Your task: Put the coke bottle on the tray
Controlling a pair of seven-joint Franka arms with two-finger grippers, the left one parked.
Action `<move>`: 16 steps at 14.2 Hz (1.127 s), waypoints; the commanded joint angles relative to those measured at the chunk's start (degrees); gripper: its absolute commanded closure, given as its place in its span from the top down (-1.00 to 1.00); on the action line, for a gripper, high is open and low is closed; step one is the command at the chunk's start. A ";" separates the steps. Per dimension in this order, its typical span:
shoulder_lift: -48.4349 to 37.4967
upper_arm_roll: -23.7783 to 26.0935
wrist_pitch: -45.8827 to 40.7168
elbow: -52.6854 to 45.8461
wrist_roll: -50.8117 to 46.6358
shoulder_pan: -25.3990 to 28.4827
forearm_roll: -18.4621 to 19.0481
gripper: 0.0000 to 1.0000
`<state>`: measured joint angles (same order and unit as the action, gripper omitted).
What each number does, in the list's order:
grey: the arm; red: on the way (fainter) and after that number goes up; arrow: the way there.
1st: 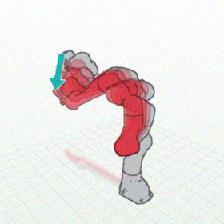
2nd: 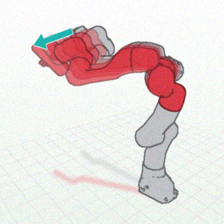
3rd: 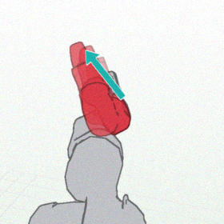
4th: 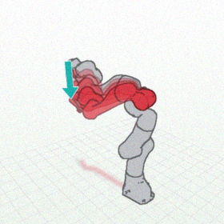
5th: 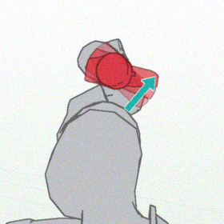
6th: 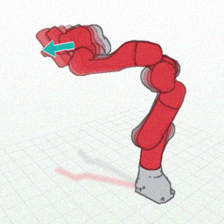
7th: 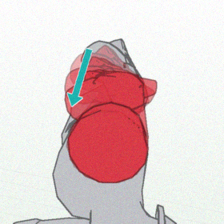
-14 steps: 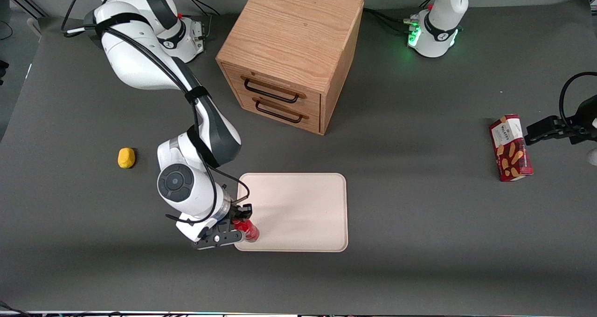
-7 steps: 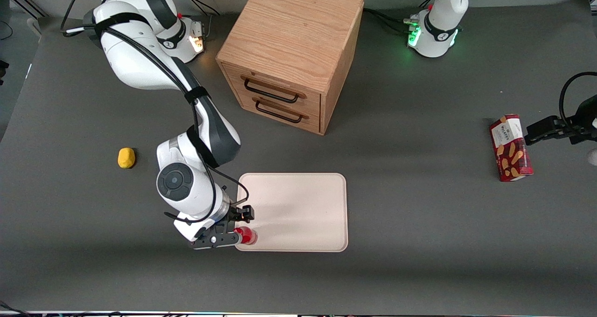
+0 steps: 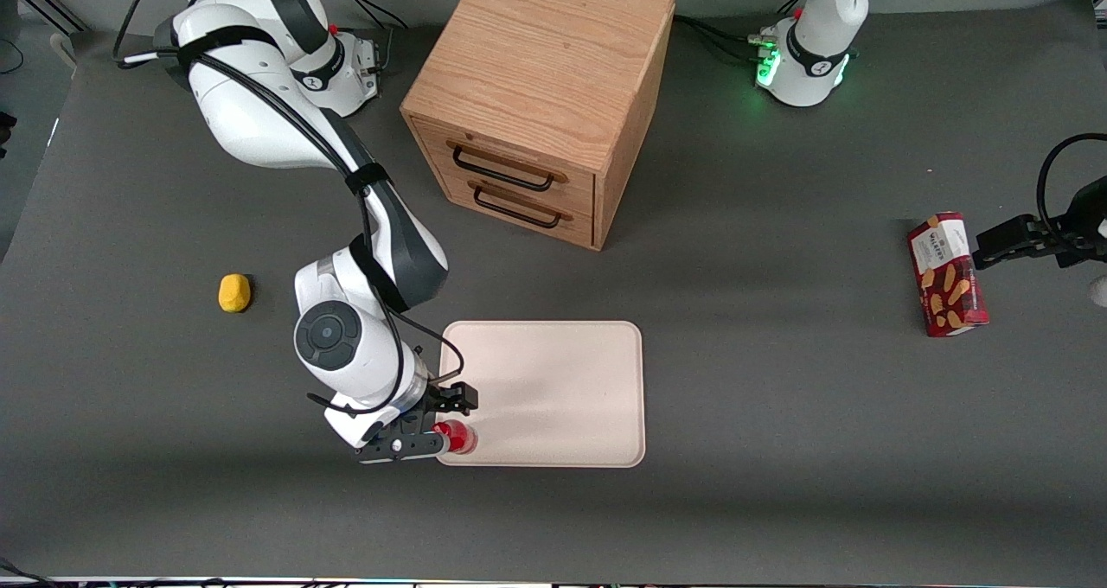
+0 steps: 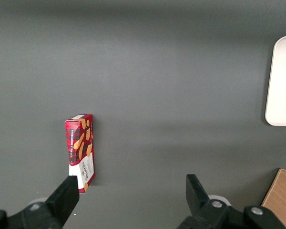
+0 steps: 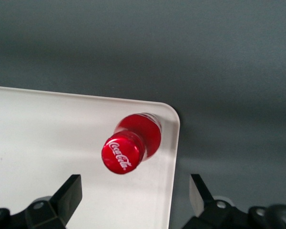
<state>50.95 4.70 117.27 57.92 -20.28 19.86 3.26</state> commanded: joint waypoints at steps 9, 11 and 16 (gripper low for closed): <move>-39.94 -10.66 -14.85 33.21 5.41 -3.86 -4.84 1.00; -45.91 -13.31 -17.85 37.07 6.65 -3.77 -4.76 1.00; -61.37 -17.00 -23.23 47.25 8.76 -3.68 -4.76 1.00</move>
<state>-1.25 -10.76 93.09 96.45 -13.51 15.49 -0.36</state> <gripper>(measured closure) 0.000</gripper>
